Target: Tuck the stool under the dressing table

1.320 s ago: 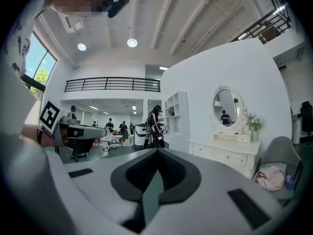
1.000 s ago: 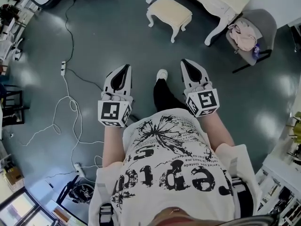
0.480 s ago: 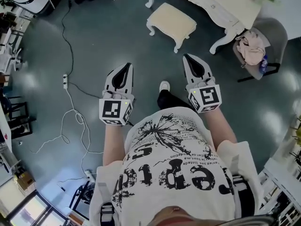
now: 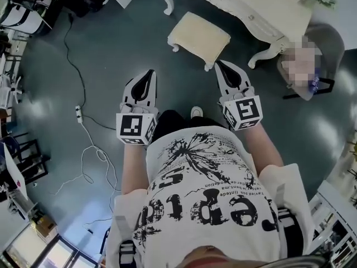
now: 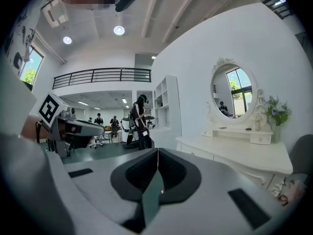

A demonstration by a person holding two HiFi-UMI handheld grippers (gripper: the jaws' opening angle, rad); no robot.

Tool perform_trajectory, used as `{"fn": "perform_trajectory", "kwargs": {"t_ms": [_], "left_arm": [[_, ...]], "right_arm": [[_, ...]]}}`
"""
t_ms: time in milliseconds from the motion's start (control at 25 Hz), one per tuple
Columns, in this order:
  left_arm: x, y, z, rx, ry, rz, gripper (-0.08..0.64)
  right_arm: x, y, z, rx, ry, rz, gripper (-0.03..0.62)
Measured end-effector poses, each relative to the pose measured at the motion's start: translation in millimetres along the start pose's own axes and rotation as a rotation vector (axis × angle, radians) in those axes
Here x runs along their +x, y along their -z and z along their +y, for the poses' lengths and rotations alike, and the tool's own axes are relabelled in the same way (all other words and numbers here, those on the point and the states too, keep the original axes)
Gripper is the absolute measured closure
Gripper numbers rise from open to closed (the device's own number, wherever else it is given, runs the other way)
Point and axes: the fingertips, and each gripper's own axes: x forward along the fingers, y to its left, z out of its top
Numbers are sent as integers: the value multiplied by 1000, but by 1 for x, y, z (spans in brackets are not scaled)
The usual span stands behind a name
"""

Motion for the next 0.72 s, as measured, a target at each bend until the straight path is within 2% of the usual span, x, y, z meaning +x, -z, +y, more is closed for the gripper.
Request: {"fn": "perform_trajectory", "kwargs": {"t_ms": [160,280,520,720], "left_arm": [[56,2,14,0,58,18,540],[100,2,28,3,137,38,540],[200,-8,68,35,356,85,540],[280,-3,104,63,482,126,540]], "right_arm": [[35,7,-30,24,47,16,574],[60,10,-48,48,105,37,574],[117,19,-87,130,310,84,574],[173,31,-123,173,456,107,574]]}}
